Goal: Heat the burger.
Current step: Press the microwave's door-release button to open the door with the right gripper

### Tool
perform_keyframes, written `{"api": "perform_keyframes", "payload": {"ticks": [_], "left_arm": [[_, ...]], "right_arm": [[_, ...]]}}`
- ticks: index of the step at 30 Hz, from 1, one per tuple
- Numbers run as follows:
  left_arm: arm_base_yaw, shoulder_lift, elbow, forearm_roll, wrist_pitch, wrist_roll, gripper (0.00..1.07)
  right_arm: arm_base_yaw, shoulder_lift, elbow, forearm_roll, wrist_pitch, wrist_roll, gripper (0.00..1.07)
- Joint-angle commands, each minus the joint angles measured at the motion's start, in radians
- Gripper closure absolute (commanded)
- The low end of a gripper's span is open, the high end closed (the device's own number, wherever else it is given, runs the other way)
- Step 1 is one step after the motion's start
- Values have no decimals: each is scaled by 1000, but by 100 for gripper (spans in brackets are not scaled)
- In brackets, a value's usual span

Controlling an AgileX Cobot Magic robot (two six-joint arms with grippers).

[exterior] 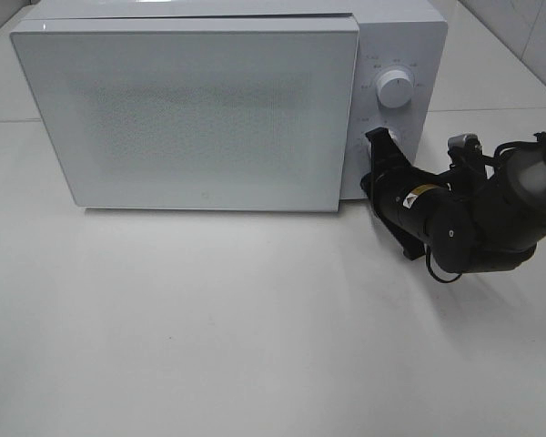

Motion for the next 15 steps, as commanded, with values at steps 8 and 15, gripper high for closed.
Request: {"api": "perform_keyframes", "payload": {"ticks": [8,15], "left_arm": [[3,-19,1,-10,-8,-3,107],[3,-19,1,-10,-8,-3,107]], "right_arm": [[-10,-13,-63,-6,-108,-2,107],[-9,-84,3,-22,51,0,107]]}}
